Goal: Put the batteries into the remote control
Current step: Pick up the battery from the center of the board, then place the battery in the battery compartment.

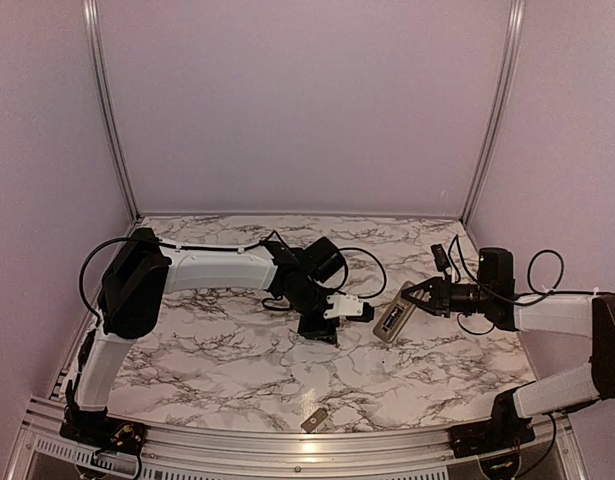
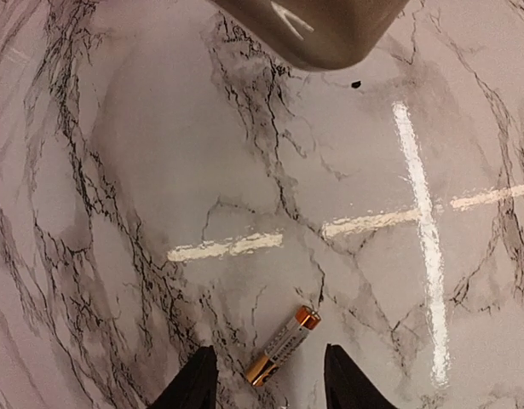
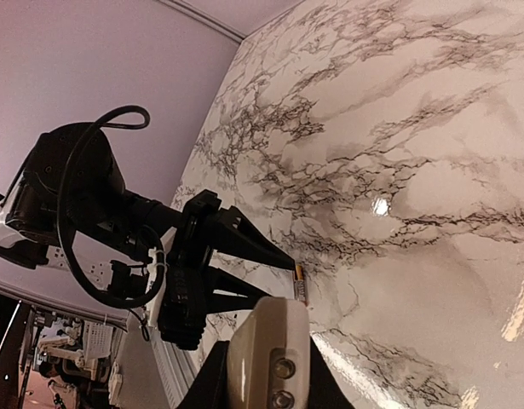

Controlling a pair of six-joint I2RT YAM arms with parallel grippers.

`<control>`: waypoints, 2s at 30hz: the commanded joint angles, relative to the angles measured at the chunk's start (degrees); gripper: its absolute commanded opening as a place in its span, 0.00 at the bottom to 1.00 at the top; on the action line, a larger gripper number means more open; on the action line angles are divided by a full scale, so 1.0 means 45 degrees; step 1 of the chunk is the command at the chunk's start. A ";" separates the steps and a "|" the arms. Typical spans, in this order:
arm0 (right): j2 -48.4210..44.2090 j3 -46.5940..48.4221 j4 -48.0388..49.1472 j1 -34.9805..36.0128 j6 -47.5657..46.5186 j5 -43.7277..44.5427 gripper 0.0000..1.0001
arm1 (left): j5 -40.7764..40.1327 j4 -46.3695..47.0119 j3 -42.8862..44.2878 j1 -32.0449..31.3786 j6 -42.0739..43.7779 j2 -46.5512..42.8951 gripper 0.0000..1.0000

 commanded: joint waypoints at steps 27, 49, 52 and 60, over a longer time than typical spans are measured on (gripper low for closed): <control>-0.0859 -0.0086 0.0938 -0.0048 -0.0415 -0.1168 0.00 | -0.1258 0.1273 -0.4431 -0.0264 -0.4574 -0.2546 0.00; 0.2128 0.0654 0.5451 0.3292 0.4293 0.1018 0.00 | -0.3183 1.0448 -0.8056 -0.0981 -1.3889 -0.6959 0.00; 0.2297 0.0842 0.5644 0.3659 0.4504 0.1327 0.00 | -0.3183 1.0894 -0.8030 -0.1134 -1.4296 -0.6689 0.00; 0.3046 0.0807 0.7908 0.3978 0.6440 0.1145 0.00 | -0.3629 1.0957 -0.7885 -0.1506 -1.3965 -0.6046 0.00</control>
